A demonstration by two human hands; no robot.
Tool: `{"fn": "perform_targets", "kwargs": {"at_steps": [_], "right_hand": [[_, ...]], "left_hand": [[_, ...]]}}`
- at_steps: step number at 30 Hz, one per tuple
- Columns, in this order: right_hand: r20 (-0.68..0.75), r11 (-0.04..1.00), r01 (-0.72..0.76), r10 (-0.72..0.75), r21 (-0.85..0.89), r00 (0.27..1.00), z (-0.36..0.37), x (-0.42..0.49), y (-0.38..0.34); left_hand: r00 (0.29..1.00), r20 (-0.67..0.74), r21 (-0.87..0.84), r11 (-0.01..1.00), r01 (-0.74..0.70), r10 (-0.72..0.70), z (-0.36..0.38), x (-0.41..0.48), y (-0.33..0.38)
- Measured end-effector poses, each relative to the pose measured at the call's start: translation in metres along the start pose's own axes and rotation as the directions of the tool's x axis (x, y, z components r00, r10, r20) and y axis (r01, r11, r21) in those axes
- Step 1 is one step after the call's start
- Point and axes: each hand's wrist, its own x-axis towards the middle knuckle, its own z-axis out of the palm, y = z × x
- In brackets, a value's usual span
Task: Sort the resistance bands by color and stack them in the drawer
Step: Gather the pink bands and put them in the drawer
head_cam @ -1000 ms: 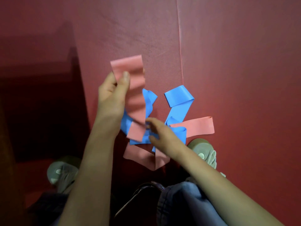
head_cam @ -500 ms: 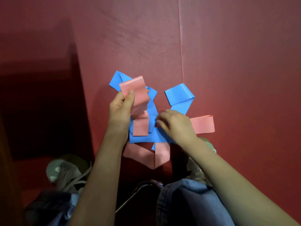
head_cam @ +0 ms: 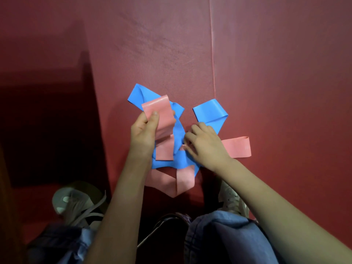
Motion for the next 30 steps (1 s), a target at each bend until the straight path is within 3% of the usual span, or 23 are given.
{"fn": "perform_targets", "kwargs": {"at_steps": [3, 6, 11, 17, 24, 30], "right_hand": [[-0.088, 0.922, -0.014, 0.052, 0.387, 0.995, -0.028, -0.002, -0.008], [-0.198, 0.845, 0.045, 0.072, 0.533, 0.978, -0.056, -0.001, -0.020], [-0.321, 0.757, 0.168, 0.058, 0.632, 0.945, -0.078, 0.008, -0.036], [-0.462, 0.752, 0.161, 0.208, 0.639, 0.862, -0.086, 0.022, -0.041], [-0.391, 0.708, 0.040, 0.341, 0.705, 0.855, -0.091, 0.036, -0.042], [-0.284, 0.657, -0.024, 0.360, 0.754, 0.889, -0.082, 0.042, -0.035]], "left_hand": [[1.000, 0.023, 0.019, 1.000, -0.017, 0.017, 0.001, 0.001, -0.001], [0.996, 0.060, 0.026, 0.997, -0.072, 0.071, 0.002, -0.001, 0.000], [0.993, 0.076, 0.022, 0.996, -0.087, 0.085, 0.007, 0.002, 0.005], [0.986, 0.161, 0.012, 0.999, -0.046, 0.044, 0.012, 0.001, 0.010], [0.973, 0.211, 0.018, 0.995, 0.094, -0.096, 0.017, -0.006, 0.020], [0.982, 0.186, 0.003, 0.999, 0.039, -0.039, 0.020, -0.010, 0.022]]}}
